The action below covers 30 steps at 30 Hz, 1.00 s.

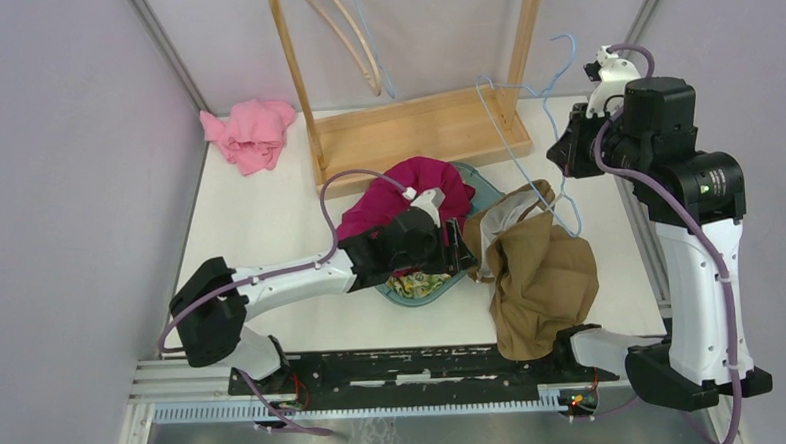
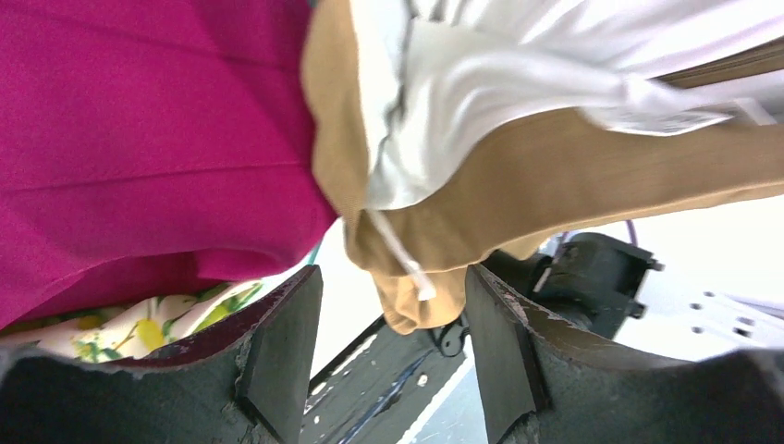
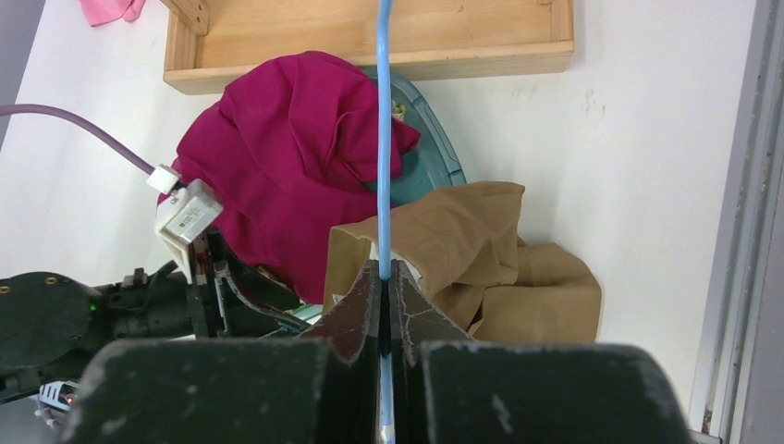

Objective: Place the skirt on the hanger
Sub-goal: Hang the skirt on the hanger.

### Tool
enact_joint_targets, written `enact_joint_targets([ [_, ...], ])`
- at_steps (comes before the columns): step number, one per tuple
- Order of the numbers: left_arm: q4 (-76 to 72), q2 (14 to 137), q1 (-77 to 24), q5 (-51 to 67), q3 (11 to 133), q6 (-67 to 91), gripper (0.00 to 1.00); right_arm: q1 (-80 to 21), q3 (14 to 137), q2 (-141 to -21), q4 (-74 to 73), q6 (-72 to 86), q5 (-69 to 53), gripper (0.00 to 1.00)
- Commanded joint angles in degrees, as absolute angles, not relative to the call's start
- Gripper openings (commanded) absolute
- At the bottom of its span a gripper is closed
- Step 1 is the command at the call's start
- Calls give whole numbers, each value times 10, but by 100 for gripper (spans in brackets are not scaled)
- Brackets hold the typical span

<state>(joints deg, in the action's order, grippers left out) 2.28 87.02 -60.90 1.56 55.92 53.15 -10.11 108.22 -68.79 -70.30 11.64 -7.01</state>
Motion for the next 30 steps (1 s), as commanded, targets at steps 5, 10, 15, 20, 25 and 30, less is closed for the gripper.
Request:
enact_joint_targets([
  [5,26,856,-613,6,596,520,64,-99,1066,-670,-650,120,-82,1],
  [10,10,884,-613,10,592,525,64,-100,1057,-667,-646,120,-85,1],
  [15,-8,914,-613,16,603,528,63,-100,1049,-663,-642,123,-91,1],
  [20,-12,930,-613,17,617,528,62,-100,1046,-657,-643,122,-92,1],
  [25,-19,947,-613,18,630,530,61,-100,1043,-654,-642,122,-92,1],
  [30,-34,966,-613,25,637,535,52,-100,1039,-651,-640,121,-92,1],
])
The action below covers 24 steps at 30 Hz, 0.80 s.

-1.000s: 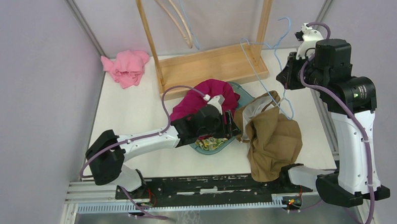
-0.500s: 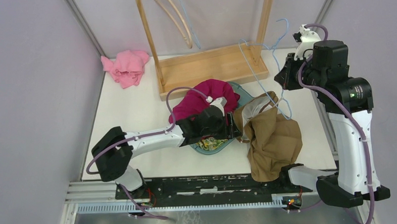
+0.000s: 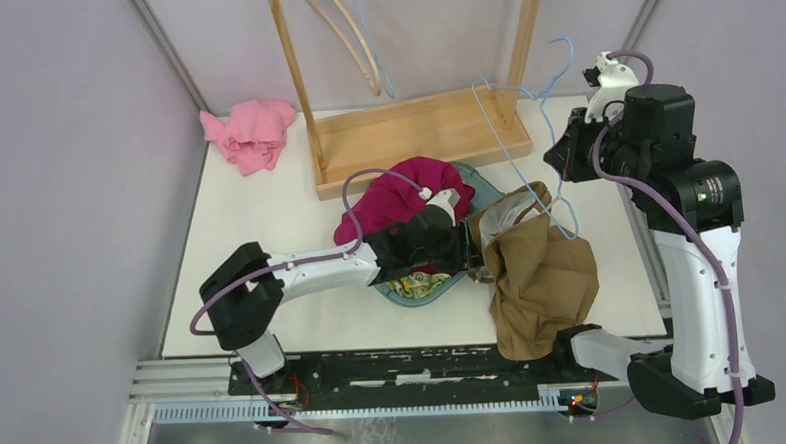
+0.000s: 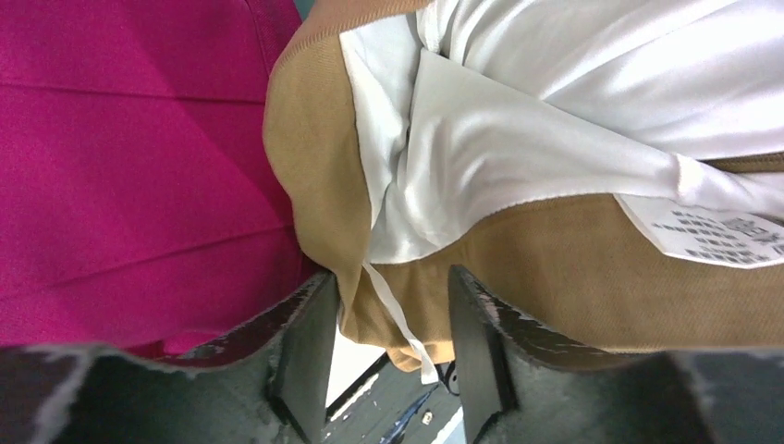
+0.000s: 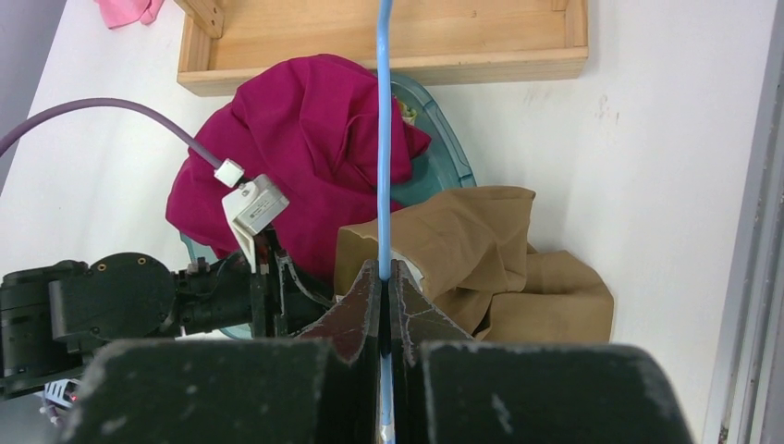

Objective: Place the skirt on the hanger
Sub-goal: Hang the skirt on the hanger.

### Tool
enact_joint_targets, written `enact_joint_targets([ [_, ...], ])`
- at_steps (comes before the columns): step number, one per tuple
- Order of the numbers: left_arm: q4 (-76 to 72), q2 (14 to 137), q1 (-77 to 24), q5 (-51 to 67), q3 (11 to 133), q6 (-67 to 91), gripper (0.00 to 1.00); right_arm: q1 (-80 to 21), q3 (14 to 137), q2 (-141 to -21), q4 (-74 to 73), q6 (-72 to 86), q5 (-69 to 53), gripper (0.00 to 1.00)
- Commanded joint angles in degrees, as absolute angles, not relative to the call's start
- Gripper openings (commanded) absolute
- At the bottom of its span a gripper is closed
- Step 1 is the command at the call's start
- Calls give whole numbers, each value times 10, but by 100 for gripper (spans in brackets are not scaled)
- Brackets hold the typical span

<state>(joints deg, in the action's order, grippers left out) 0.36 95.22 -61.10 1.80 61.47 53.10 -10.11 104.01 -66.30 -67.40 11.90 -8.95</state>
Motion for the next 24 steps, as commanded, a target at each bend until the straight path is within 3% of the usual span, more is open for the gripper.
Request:
enact_joint_targets([
  [1,-37,970,-613,26,638,536,48,-100,1038,-650,-640,121,-91,1],
  [4,-39,984,-613,33,648,535,33,-100,1035,-649,-640,120,-92,1],
  [7,-37,996,-613,38,656,533,26,-100,1036,-647,-640,118,-90,1],
  [11,-25,993,-612,38,660,524,4,-100,1039,-644,-643,117,-82,1],
  [24,97,898,-565,74,779,447,3,-99,1072,-637,-651,121,-62,1],
])
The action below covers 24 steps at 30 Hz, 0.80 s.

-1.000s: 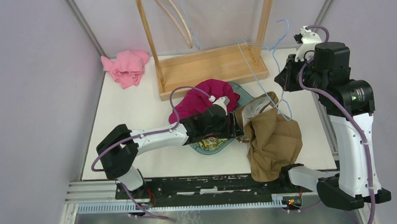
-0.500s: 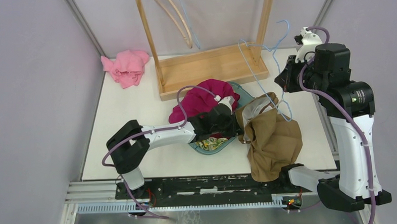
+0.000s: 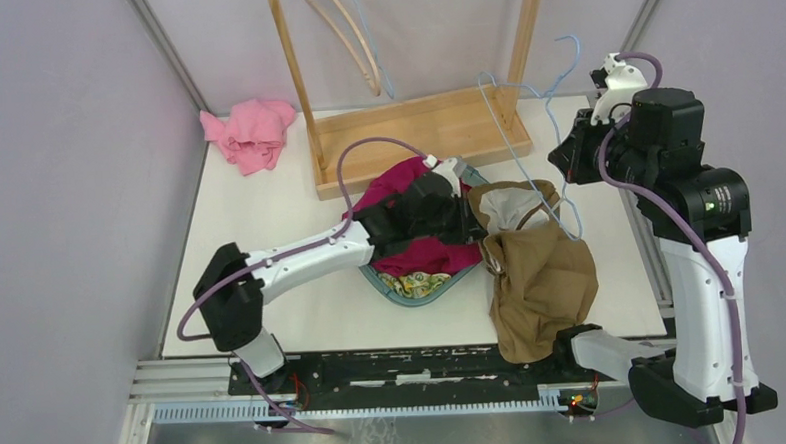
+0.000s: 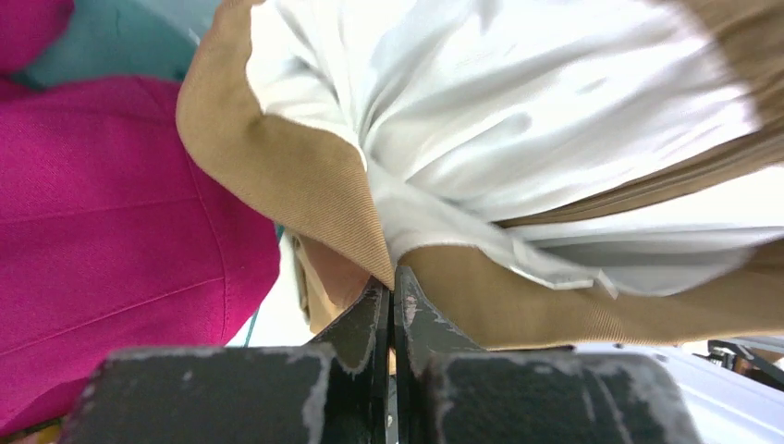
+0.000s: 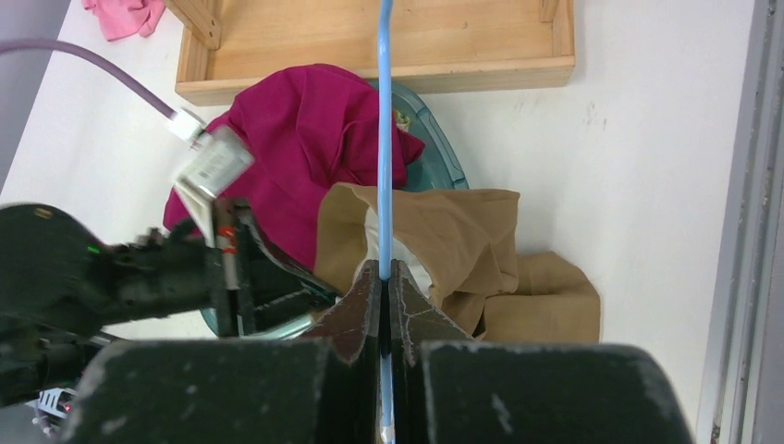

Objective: Place the skirt on the hanger
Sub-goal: Hang the skirt on the hanger.

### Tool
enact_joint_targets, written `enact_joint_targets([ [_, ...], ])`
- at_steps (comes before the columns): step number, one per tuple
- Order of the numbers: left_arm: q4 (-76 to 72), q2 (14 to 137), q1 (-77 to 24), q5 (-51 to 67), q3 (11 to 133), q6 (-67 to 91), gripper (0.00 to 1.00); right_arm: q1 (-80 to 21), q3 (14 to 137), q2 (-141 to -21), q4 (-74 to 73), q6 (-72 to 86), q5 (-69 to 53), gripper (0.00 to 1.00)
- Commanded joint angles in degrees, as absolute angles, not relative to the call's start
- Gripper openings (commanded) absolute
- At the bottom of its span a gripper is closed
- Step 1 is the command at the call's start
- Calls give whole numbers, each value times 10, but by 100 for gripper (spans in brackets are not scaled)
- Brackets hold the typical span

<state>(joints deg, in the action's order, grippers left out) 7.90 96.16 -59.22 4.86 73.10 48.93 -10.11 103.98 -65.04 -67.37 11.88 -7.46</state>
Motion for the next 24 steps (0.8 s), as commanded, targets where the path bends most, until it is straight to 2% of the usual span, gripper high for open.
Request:
enact_joint_targets([
  [1,100,892,-556,81,782,446,3,-99,1074,-638,-651,122,-63,1],
  [10,146,826,-444,124,813,422,3,-99,1149,-664,-659,129,-71,1],
  [18,259,831,-331,149,986,365,3,-99,1233,-698,-653,146,-102,1],
  [24,334,881,-269,167,1127,329,3,-99,1250,-720,-642,159,-179,1],
])
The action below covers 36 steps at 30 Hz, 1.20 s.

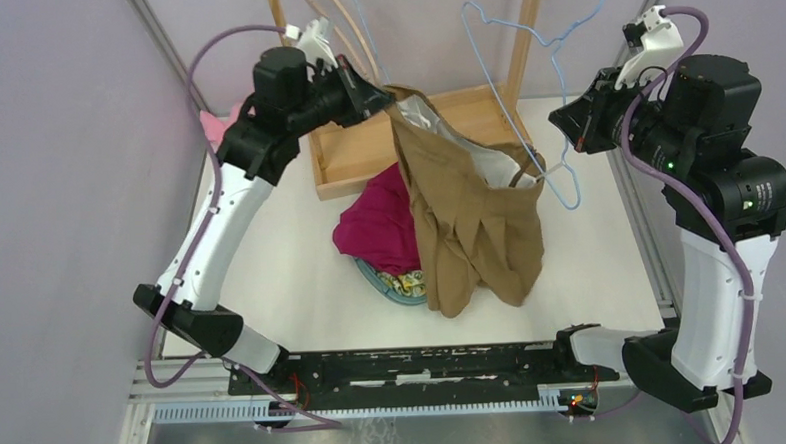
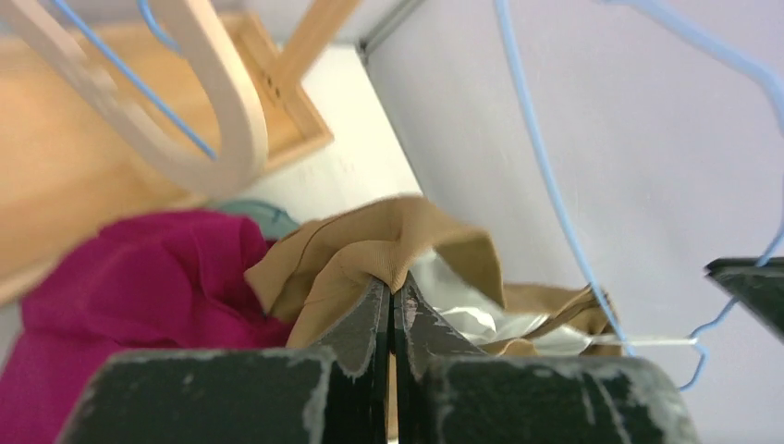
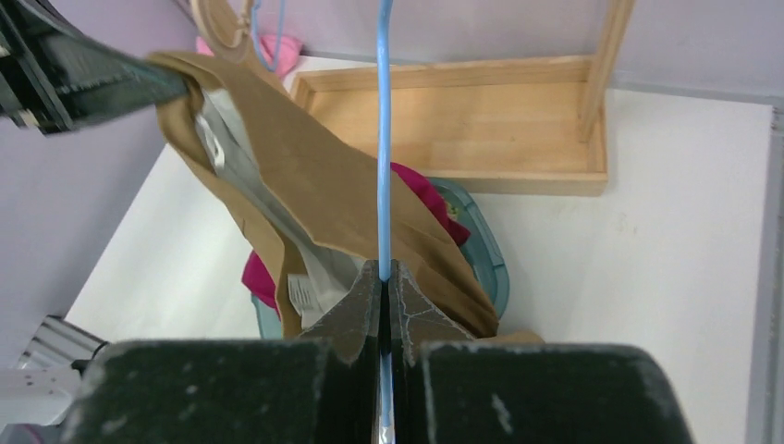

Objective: Place the skirt on the hanger
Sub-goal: Hang the skirt on the hanger.

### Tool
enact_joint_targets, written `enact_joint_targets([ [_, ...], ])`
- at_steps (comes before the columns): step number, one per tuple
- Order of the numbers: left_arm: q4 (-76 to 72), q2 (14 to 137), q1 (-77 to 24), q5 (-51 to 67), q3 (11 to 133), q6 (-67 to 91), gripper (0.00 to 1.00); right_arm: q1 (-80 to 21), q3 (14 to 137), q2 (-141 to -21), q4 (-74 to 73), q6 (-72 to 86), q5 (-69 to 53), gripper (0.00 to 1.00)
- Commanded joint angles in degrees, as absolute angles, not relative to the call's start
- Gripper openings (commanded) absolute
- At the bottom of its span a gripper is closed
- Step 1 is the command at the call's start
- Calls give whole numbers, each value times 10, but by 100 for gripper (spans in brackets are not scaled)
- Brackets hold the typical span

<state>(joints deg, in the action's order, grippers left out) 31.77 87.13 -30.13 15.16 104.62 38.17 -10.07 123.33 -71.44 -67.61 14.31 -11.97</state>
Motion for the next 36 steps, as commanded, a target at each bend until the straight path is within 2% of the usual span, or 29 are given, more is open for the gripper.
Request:
enact_joint_targets([
  [1,333,880,-263,169,1121,326,3,-99,1239,-718,-642,157,-190,1],
  [9,221,810,-257,166,886,338,3,-99,1084,-637,-610,131,-252,1],
  [15,208,767,-257,116,781,334,3,-100,994,-580,-594,117,-280,1],
  [26,211,740,-257,81,697,328,3,-107,936,-567,-598,115,-365,1],
  [36,203,757,-258,99,676,328,5,-132,952,-582,-646,94,-347,1],
])
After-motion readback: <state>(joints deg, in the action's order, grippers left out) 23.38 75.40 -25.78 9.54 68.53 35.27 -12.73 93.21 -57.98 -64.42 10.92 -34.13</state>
